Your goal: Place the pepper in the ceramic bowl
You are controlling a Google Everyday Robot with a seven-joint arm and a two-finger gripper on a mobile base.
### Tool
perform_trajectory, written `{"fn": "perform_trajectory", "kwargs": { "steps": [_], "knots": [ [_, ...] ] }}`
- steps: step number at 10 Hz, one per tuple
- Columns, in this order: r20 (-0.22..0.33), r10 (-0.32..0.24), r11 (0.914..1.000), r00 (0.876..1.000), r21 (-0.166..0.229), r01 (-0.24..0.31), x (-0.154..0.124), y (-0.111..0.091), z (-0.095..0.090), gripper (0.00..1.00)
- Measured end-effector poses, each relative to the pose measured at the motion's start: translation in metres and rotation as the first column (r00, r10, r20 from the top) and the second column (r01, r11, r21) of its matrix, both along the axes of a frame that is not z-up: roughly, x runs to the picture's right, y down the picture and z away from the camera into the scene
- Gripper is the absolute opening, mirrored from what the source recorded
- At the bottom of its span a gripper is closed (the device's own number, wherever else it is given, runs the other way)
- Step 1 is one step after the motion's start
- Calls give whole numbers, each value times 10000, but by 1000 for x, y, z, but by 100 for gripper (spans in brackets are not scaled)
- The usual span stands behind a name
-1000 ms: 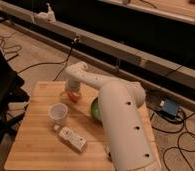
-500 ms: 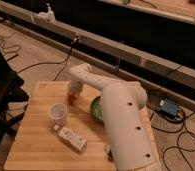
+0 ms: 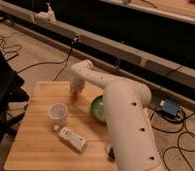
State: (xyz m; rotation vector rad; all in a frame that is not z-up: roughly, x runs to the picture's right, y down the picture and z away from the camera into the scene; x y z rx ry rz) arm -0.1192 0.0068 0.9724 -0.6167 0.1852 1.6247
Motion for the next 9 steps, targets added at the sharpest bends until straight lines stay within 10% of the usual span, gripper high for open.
{"fn": "perform_trajectory", "kwargs": {
  "steps": [4, 9],
  "knots": [
    [-139, 715, 9969, 9973, 345, -710, 39, -30, -47, 0],
    [-1178, 1994, 9793, 9728, -113, -2021, 121, 4, -89, 0]
  ]
}}
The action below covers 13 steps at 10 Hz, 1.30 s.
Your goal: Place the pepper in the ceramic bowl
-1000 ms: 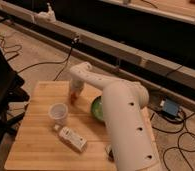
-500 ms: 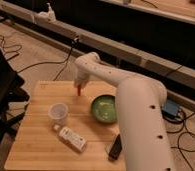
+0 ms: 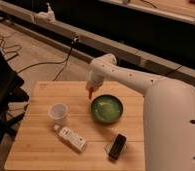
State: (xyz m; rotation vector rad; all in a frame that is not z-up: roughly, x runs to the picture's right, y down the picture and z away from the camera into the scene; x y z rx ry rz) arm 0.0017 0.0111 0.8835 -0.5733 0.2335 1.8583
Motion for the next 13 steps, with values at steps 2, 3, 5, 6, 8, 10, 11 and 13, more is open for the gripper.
{"fn": "perform_trajectory", "kwargs": {
  "steps": [2, 3, 5, 6, 8, 10, 11, 13],
  "knots": [
    [-407, 344, 9988, 9986, -323, -357, 22, 22, -12, 5],
    [-560, 559, 9969, 9969, -529, -589, 29, 37, -18, 16],
    [-726, 1050, 9901, 9918, -863, -1111, 37, 63, -23, 37],
    [-816, 1246, 9864, 9888, -979, -1324, 41, 73, -23, 47],
    [-1003, 1548, 9792, 9828, -1163, -1661, 50, 90, -21, 67],
    [-1167, 1850, 9713, 9758, -1290, -1996, 58, 102, -18, 80],
    [-1229, 1979, 9675, 9725, -1350, -2139, 61, 107, -17, 80],
    [-1373, 2016, 9635, 9698, -1503, -2216, 65, 114, -14, 80]
  ]
}}
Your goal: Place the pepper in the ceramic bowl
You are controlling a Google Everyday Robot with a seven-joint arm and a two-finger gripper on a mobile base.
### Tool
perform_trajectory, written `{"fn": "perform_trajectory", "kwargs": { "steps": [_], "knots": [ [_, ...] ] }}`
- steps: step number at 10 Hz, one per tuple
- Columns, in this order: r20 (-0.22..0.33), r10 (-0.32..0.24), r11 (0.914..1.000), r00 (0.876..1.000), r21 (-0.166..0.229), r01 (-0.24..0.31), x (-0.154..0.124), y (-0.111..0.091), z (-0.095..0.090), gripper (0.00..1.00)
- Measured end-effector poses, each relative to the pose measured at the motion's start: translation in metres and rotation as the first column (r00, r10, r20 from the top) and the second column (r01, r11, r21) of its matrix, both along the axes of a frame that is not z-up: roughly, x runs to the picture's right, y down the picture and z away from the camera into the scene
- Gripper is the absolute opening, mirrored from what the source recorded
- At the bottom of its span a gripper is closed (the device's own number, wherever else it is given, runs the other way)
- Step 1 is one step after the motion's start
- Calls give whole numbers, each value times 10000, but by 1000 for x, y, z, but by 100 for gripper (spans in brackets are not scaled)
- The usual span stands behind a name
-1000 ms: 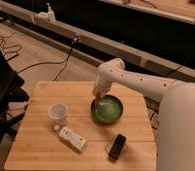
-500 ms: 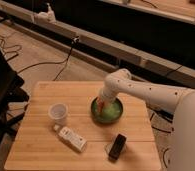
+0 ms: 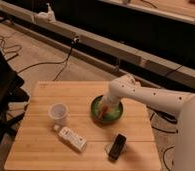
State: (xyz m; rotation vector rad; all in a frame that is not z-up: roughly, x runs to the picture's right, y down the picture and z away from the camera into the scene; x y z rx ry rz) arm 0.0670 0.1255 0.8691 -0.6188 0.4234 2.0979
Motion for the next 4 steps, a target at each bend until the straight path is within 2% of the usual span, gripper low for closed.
{"fn": "perform_trajectory", "kwargs": {
  "steps": [2, 4],
  "knots": [
    [-37, -222, 9997, 9997, 77, 223, -5, -9, -1, 80],
    [59, -415, 9971, 9991, 636, 410, -17, -37, -9, 80]
  ]
}}
